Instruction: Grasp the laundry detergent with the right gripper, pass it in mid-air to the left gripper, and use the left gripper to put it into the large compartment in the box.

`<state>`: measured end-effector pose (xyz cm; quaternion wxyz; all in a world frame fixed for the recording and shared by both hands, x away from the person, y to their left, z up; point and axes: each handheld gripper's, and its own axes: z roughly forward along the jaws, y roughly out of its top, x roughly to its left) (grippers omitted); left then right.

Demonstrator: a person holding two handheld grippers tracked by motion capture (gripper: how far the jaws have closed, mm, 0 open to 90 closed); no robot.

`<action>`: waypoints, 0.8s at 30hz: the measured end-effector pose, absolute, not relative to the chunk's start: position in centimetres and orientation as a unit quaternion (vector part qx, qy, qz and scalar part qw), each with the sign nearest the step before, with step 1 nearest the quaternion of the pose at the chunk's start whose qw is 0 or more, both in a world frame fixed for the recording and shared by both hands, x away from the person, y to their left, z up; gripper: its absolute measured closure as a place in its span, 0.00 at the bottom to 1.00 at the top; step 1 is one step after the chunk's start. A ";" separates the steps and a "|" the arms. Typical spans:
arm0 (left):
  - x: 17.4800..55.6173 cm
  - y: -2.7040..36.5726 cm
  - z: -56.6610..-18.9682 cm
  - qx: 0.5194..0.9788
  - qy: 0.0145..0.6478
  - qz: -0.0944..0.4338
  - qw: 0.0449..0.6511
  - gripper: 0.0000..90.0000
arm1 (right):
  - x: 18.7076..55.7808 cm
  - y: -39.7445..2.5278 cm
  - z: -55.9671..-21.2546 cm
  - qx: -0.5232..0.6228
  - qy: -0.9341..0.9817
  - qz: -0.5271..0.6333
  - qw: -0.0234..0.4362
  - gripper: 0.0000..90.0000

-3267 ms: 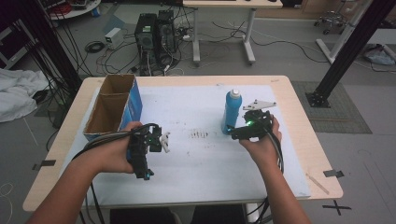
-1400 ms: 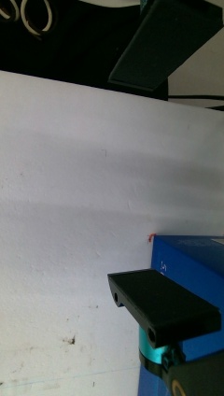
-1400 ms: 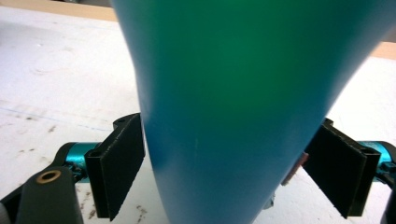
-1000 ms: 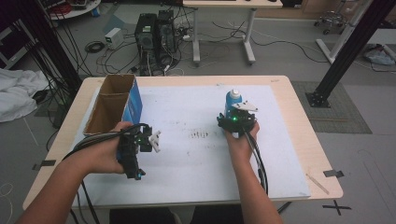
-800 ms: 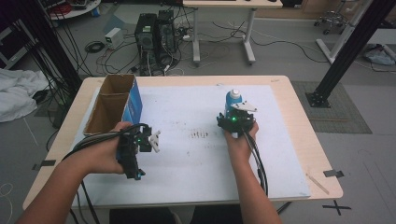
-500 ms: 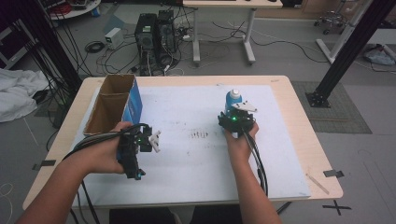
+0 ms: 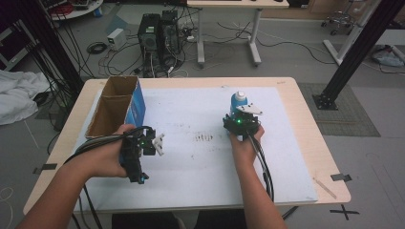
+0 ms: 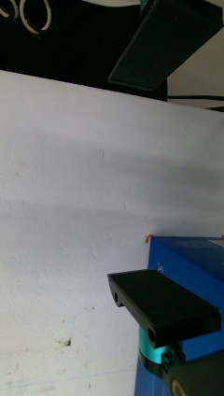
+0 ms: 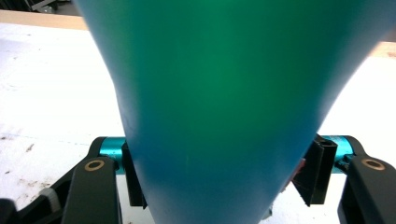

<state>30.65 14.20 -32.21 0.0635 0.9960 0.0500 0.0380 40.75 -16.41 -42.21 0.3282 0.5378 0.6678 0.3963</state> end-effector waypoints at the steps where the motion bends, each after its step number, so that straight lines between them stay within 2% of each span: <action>1: 30.6 14.2 -32.3 0.996 0.051 0.037 0.063 0.06 | 40.7 -16.4 -42.2 0.538 0.668 0.396 0.328 0.38; 5: 30.6 14.3 -32.4 0.996 0.051 0.038 0.063 0.06 | 40.7 -16.2 -42.2 0.537 0.667 0.393 0.335 0.39; 6: 30.7 14.3 -32.4 0.996 0.050 0.039 0.064 0.06 | 40.6 -16.2 -42.2 0.539 0.664 0.391 0.339 0.45; 9: 30.6 14.3 -32.3 0.996 0.050 0.038 0.064 0.06 | 40.4 -16.3 -42.2 0.541 0.659 0.391 0.347 0.49; 20: 30.7 14.3 -32.2 0.996 0.051 0.040 0.064 0.06 | 40.2 -16.2 -42.1 0.531 0.663 0.394 0.352 0.52; 24: 30.7 14.2 -32.0 0.996 0.052 0.041 0.063 0.06 | 39.9 -16.6 -41.9 0.520 0.673 0.401 0.341 0.52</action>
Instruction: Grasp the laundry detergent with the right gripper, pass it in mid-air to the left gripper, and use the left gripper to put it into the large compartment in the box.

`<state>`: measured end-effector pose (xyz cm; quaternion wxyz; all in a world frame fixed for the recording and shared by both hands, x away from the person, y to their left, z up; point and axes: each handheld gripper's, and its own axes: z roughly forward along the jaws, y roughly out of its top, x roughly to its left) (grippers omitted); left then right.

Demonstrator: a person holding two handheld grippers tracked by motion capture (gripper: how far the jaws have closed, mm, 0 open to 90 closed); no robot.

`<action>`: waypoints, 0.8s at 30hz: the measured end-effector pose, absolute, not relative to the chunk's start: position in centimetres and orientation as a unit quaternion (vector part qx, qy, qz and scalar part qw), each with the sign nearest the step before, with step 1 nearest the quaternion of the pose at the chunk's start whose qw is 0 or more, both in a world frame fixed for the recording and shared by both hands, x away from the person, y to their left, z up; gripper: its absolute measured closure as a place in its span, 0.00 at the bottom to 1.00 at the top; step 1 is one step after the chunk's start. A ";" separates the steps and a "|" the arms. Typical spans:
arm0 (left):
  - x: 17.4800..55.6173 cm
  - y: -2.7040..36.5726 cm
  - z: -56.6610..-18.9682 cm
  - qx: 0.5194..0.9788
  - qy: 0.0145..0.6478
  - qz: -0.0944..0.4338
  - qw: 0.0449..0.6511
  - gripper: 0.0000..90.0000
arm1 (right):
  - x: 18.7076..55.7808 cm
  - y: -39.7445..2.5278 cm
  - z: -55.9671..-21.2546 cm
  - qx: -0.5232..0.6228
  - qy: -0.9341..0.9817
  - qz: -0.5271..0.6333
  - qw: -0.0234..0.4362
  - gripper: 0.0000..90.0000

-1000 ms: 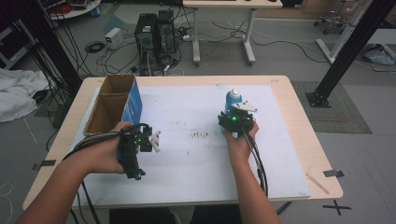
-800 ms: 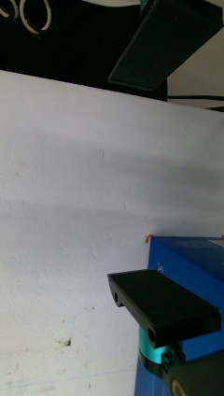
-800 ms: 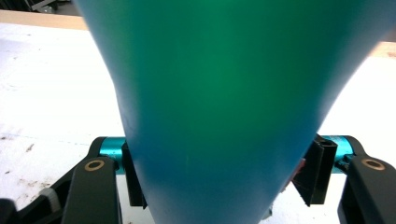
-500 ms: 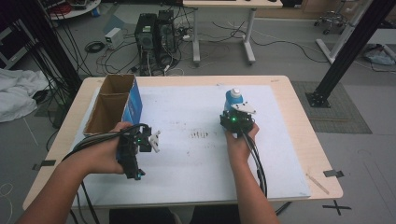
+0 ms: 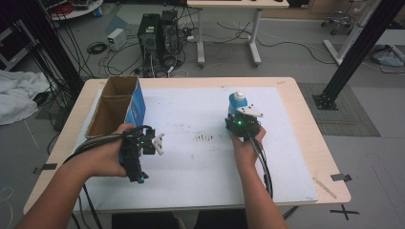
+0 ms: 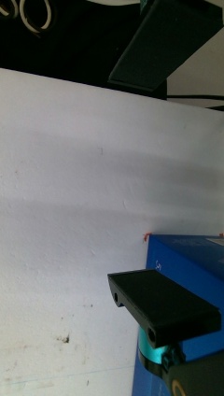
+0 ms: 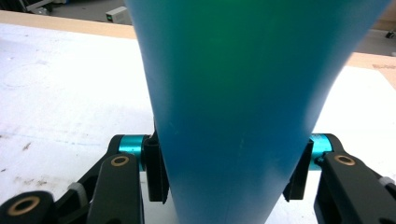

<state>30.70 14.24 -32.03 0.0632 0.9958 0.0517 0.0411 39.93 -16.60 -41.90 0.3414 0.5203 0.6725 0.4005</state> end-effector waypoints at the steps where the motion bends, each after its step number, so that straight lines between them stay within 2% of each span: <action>1: 30.7 14.2 -32.0 0.996 0.051 0.042 0.063 0.06 | 39.8 -16.7 -41.8 0.521 0.672 0.404 0.337 0.52; 14: 31.0 13.1 -31.5 0.996 0.041 0.045 0.064 0.06 | 38.7 -17.7 -40.6 0.489 0.685 0.442 0.311 0.52; 24: 31.4 12.6 -30.7 0.996 0.035 0.044 0.068 0.06 | 35.6 -17.4 -37.7 0.383 0.726 0.517 0.241 0.52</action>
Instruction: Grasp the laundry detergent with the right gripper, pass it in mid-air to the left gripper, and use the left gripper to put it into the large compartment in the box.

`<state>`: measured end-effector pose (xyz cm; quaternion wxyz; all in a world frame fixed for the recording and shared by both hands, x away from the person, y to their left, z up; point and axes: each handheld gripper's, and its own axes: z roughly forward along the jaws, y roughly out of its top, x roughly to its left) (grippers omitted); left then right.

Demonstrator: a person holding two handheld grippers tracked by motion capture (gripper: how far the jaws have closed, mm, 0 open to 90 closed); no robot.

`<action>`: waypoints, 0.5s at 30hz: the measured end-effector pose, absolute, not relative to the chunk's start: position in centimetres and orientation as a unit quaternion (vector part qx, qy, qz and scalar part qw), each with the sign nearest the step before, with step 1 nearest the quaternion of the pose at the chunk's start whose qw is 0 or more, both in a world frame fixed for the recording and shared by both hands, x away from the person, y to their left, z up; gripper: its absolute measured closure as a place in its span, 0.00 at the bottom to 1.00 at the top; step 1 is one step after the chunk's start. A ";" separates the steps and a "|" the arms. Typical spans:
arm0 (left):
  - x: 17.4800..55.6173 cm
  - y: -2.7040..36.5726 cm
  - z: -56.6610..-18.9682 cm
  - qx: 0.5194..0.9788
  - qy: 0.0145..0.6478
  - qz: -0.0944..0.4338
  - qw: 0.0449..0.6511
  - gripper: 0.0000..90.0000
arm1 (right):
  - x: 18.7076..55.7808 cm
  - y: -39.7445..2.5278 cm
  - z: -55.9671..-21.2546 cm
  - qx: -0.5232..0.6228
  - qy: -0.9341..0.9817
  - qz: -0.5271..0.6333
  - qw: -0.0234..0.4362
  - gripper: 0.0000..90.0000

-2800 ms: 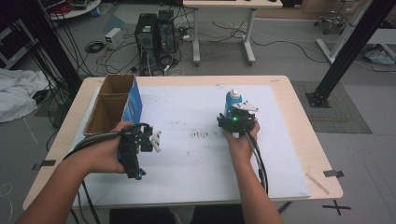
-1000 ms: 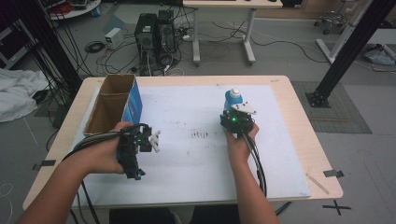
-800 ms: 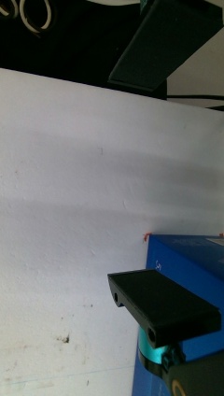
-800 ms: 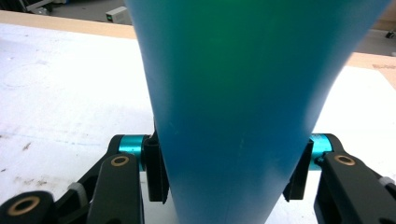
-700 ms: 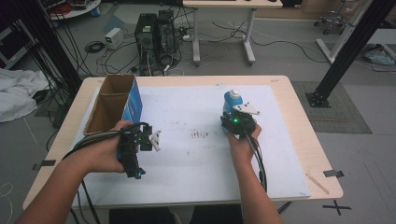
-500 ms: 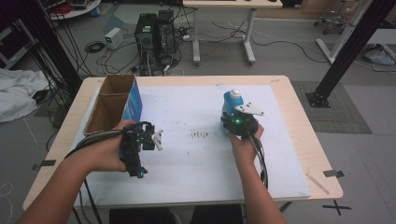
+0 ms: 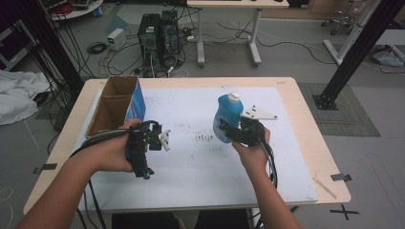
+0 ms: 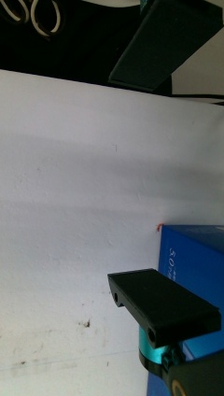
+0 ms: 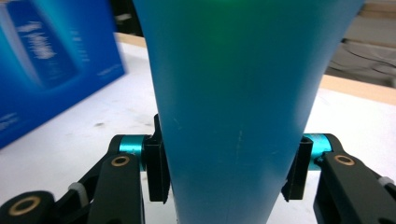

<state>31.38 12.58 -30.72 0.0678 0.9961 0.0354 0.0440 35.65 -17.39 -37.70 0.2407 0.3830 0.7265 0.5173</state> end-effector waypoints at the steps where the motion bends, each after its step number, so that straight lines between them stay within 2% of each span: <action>1: 31.4 12.5 -30.6 0.996 0.034 0.045 0.068 0.06 | 35.5 -17.3 -37.6 0.373 0.731 0.521 0.236 0.52; 15: 32.0 11.9 -29.6 0.996 0.032 0.048 0.065 0.06 | 33.5 -16.4 -37.1 0.262 0.775 0.551 0.162 0.52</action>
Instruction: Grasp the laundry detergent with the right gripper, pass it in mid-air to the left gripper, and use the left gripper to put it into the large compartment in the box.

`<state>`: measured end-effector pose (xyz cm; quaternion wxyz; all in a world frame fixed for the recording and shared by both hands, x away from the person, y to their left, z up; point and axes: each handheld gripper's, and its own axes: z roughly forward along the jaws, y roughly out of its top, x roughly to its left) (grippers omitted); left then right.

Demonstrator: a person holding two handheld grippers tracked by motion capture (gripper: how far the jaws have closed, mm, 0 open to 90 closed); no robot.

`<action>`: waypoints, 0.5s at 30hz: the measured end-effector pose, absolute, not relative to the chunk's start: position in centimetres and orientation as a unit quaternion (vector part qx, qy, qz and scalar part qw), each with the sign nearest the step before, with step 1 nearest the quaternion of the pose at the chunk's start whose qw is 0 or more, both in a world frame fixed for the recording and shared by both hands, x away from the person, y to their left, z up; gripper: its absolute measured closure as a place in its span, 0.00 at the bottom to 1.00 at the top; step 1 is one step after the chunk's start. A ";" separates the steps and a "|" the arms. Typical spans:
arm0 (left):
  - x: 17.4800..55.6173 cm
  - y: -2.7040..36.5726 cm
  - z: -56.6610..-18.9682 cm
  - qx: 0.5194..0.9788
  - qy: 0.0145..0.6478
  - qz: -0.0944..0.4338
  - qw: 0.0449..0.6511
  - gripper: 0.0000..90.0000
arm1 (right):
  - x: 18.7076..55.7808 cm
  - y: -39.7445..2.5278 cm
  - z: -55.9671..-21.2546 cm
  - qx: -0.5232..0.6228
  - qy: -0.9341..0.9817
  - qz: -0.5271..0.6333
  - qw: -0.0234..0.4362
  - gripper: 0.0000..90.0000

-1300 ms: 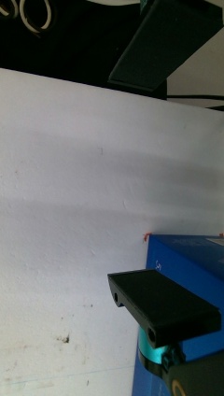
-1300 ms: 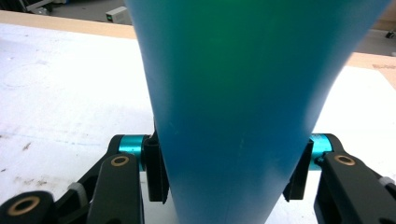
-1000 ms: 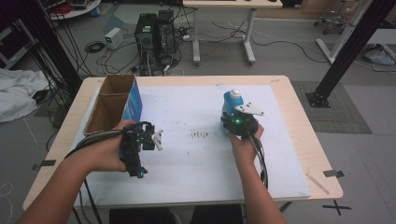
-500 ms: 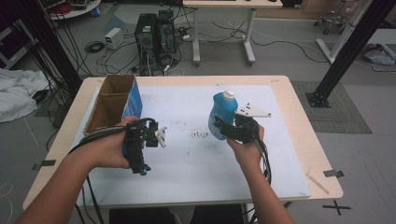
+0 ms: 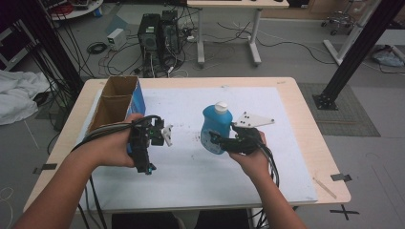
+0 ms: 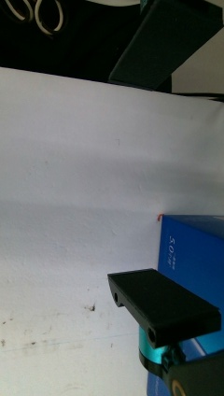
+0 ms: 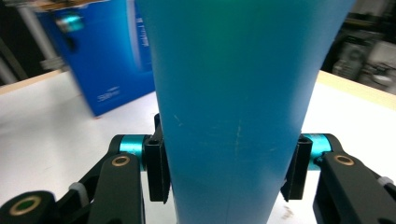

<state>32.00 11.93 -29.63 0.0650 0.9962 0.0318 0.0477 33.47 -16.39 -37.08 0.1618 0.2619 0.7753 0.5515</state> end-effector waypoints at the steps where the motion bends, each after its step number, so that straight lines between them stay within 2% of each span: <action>1: 32.1 11.9 -29.6 0.996 0.032 0.047 0.066 0.06 | 33.3 -16.3 -37.1 0.254 0.778 0.553 0.156 0.52; 15: 32.5 10.7 -28.3 0.996 0.023 0.046 0.067 0.06 | 31.5 -14.2 -37.3 0.151 0.808 0.562 0.095 0.53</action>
